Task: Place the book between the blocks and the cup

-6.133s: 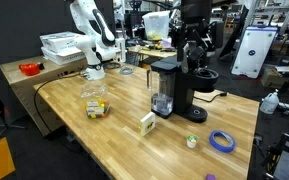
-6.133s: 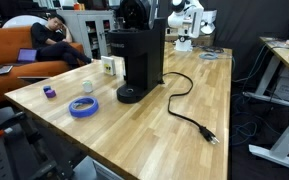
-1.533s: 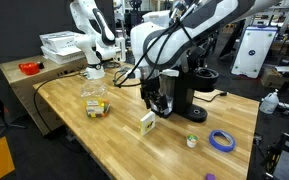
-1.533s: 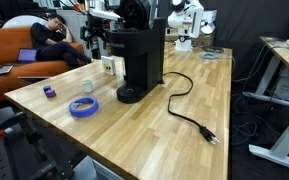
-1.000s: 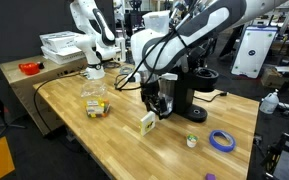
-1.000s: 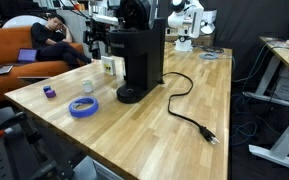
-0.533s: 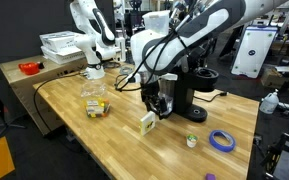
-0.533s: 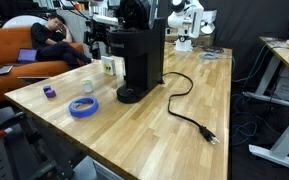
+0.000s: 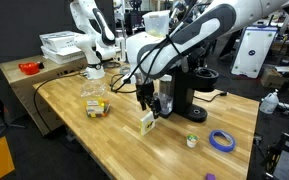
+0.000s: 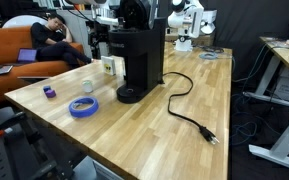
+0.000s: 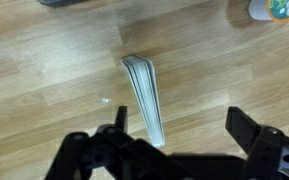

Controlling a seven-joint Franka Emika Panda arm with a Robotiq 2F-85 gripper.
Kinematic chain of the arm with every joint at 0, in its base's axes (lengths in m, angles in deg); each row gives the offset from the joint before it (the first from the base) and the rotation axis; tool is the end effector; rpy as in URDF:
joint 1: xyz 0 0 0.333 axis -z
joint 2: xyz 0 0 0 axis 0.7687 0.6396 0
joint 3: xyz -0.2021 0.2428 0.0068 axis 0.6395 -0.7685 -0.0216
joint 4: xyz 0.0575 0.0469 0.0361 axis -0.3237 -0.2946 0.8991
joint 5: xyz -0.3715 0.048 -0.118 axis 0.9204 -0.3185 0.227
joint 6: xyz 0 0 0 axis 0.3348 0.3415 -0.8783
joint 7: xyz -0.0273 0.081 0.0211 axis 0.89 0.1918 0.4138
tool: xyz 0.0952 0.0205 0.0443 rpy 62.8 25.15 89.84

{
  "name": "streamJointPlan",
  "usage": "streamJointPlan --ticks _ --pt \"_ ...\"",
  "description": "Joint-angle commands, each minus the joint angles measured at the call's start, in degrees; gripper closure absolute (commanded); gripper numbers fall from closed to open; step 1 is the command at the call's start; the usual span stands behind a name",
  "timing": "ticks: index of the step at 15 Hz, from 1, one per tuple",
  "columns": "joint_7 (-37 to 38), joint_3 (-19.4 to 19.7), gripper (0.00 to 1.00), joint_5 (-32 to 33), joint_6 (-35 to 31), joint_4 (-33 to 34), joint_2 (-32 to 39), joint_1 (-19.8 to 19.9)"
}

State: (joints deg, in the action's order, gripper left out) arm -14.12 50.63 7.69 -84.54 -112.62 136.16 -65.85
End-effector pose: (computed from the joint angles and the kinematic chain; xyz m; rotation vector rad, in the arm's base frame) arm 0.6484 0.3096 0.2177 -2.2130 -2.1457 0.2153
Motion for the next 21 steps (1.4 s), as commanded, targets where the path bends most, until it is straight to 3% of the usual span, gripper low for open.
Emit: streamJointPlan --ticks 1,10,11,13,21 --pt "-0.7 0.2 0.0 0.9 2.7 5.3 3.6 -0.9" --pt "-0.7 0.5 0.0 0.3 4.0 9.4 7.5 -0.6" --pt "-0.7 0.4 0.06 0.2 4.3 9.6 7.7 -0.6" --pt "-0.5 0.3 0.34 0.0 4.3 10.0 8.2 -0.6" --pt "0.3 0.5 0.89 -0.3 3.8 9.8 9.2 -0.2"
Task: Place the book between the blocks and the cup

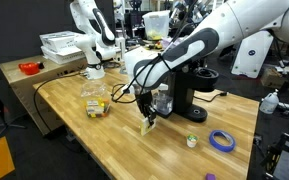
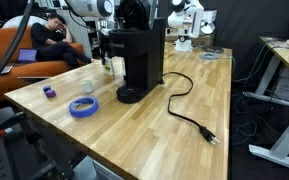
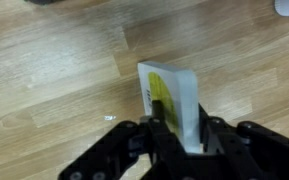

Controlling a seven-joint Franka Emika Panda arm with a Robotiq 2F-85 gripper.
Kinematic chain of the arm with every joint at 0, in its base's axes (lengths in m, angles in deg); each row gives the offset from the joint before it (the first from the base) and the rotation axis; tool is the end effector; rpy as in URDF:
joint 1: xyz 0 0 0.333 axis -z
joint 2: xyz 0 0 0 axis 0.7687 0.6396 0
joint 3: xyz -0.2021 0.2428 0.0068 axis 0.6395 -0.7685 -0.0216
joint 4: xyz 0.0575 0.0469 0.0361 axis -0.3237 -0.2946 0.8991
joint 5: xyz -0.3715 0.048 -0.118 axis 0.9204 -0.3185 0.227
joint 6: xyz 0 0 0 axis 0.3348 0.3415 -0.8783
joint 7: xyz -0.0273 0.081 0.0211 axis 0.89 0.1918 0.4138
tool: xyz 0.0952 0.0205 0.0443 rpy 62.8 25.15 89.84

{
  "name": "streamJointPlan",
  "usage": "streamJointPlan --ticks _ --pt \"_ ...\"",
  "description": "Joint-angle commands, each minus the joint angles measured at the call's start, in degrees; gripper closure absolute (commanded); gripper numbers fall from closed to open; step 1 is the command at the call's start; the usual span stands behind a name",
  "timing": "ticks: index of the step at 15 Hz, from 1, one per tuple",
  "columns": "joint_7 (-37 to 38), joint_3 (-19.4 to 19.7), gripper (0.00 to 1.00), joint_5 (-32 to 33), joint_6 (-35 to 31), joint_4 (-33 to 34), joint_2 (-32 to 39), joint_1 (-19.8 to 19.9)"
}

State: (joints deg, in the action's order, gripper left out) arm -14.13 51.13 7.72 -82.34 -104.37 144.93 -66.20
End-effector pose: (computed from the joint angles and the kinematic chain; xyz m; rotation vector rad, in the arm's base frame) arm 0.6644 0.3071 0.1653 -2.2132 -2.0973 0.2770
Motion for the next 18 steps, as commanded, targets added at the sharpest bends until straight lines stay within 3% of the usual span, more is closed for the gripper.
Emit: streamJointPlan --ticks 1,3,4,10,18 --pt "0.3 0.0 0.96 -0.3 1.6 1.3 0.2 0.2" --pt "0.4 0.2 1.0 -0.1 1.7 1.3 -0.3 0.2" --pt "0.5 0.3 0.96 0.0 1.6 1.4 -0.6 0.2" --pt "1.4 1.1 0.96 0.5 -0.3 -0.5 -4.2 0.2" --pt "6.3 1.8 0.96 1.6 -3.9 -12.2 -15.5 0.0"
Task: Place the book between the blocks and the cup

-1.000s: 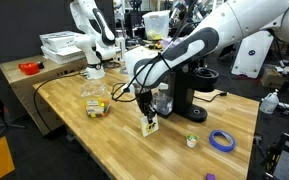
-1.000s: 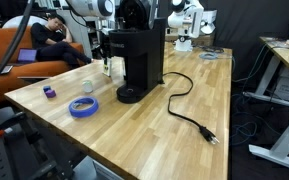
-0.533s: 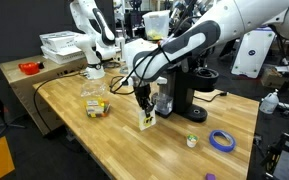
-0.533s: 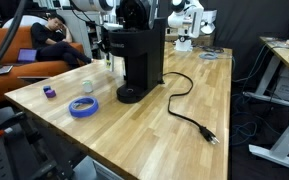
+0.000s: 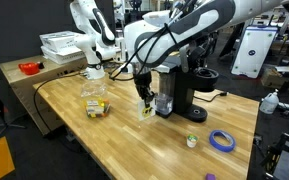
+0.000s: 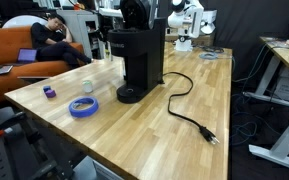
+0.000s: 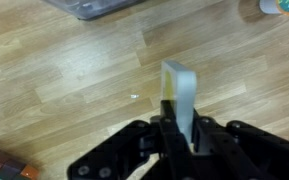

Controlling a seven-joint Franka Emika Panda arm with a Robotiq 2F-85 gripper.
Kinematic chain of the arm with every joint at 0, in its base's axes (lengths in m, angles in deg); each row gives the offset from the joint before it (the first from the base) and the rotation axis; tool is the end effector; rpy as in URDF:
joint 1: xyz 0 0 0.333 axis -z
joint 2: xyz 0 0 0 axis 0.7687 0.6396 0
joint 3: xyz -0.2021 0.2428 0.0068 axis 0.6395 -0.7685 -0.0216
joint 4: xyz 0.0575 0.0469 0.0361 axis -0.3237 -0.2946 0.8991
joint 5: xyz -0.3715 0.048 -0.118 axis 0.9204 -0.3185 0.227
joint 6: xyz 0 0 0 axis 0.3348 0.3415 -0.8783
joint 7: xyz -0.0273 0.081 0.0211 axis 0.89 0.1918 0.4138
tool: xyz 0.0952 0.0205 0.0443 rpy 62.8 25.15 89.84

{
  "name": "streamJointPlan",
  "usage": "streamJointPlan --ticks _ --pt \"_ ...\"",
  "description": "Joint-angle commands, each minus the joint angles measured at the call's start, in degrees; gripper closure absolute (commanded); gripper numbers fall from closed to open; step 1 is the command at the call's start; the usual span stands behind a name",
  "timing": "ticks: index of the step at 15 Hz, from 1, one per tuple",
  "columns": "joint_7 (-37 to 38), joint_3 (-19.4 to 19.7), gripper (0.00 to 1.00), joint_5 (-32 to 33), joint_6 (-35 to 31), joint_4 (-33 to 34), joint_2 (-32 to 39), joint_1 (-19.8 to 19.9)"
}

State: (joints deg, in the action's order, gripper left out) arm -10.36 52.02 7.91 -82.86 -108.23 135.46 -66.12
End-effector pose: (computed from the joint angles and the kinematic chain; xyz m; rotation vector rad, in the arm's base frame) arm 0.6707 0.3017 0.2556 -2.3430 -2.0767 0.1486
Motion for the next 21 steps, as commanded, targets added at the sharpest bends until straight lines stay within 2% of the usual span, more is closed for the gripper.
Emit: streamJointPlan --ticks 1,12,21 --pt "3.7 1.0 0.96 1.8 -4.2 -11.0 -8.1 -0.2" --pt "18.6 -2.5 0.96 3.0 -12.6 -37.4 -28.8 -0.1" --pt "32.7 -7.1 0.96 2.0 -15.0 -53.0 -41.4 -2.5"
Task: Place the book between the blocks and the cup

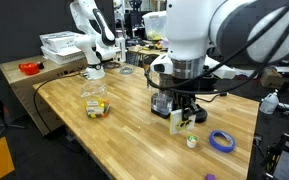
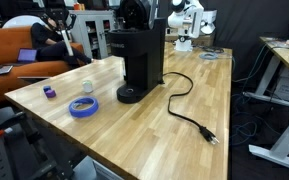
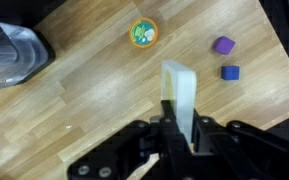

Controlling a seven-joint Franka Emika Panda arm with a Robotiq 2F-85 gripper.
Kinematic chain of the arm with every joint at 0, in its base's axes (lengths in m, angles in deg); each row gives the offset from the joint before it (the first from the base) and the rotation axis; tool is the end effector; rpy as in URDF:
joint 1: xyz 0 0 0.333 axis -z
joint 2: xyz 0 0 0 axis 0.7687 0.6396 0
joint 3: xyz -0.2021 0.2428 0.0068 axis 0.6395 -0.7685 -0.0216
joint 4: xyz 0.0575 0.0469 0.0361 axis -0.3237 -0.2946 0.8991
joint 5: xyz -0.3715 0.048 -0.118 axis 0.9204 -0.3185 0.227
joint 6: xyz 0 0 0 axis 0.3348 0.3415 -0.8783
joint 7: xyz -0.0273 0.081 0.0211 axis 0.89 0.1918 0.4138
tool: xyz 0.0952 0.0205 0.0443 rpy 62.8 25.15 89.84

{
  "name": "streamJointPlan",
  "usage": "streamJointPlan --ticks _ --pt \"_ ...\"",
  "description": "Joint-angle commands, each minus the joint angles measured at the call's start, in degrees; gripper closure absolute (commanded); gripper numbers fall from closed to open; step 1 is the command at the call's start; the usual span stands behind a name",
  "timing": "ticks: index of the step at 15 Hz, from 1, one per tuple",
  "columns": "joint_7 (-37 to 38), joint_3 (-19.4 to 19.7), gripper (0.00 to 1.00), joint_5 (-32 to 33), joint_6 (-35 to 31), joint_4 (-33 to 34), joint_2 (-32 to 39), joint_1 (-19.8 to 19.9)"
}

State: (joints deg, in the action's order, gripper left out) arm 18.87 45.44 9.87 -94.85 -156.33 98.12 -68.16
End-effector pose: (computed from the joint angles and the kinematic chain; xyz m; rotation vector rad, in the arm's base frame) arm 0.4501 0.3217 0.3284 2.4838 1.6989 -0.0974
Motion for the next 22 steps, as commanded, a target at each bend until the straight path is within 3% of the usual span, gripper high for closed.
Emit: streamJointPlan --ticks 1,8,14,22 --pt "4.9 -0.7 0.96 0.2 -3.0 -5.7 -4.5 -0.8" --pt "7.9 0.3 0.96 1.6 -6.2 -3.8 0.3 -0.9" --pt "8.7 0.9 0.96 -2.2 -10.0 -1.2 5.3 -0.5" --pt "15.5 0.4 0.96 -1.7 -9.4 -4.8 3.1 -1.9"
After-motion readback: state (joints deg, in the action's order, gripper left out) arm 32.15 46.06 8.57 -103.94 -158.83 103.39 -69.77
